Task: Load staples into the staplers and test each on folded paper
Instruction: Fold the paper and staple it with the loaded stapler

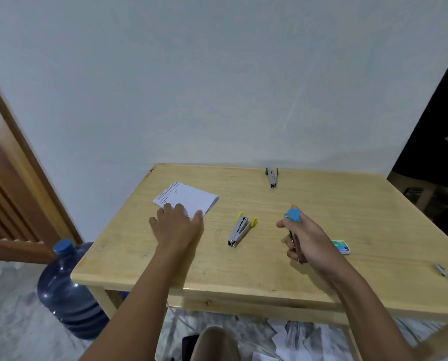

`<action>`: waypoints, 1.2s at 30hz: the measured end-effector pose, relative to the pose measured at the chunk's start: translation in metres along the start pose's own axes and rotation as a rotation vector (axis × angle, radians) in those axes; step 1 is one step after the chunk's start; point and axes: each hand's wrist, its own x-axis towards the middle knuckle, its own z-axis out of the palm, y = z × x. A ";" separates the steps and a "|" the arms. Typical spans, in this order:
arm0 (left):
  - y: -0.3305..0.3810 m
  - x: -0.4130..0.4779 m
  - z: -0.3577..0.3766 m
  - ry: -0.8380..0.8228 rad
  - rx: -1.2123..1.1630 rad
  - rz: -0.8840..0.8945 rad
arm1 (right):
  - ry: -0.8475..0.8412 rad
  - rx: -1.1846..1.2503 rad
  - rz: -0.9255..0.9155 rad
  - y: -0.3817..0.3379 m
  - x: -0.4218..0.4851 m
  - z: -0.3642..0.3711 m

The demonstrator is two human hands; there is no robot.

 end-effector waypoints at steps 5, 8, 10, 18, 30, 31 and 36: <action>0.001 0.026 0.004 -0.149 -0.015 0.019 | -0.012 -0.218 -0.060 -0.003 0.011 -0.005; -0.001 0.041 0.008 -0.236 -0.003 0.014 | 0.074 -0.378 -0.122 -0.011 0.040 -0.002; -0.003 0.043 0.012 -0.168 -0.025 0.036 | 0.123 -0.542 -0.164 -0.014 0.069 0.003; -0.001 0.034 0.010 0.053 -0.163 0.061 | 0.212 -1.099 -0.099 -0.015 0.169 0.040; -0.001 0.042 0.021 0.016 -0.125 0.047 | 0.236 -0.878 -0.099 -0.010 0.187 0.051; -0.002 0.043 0.022 0.021 -0.126 0.069 | 0.209 -0.856 -0.118 -0.008 0.180 0.048; -0.004 0.042 0.021 0.028 -0.154 0.163 | 0.136 -0.900 -0.153 -0.005 0.168 0.038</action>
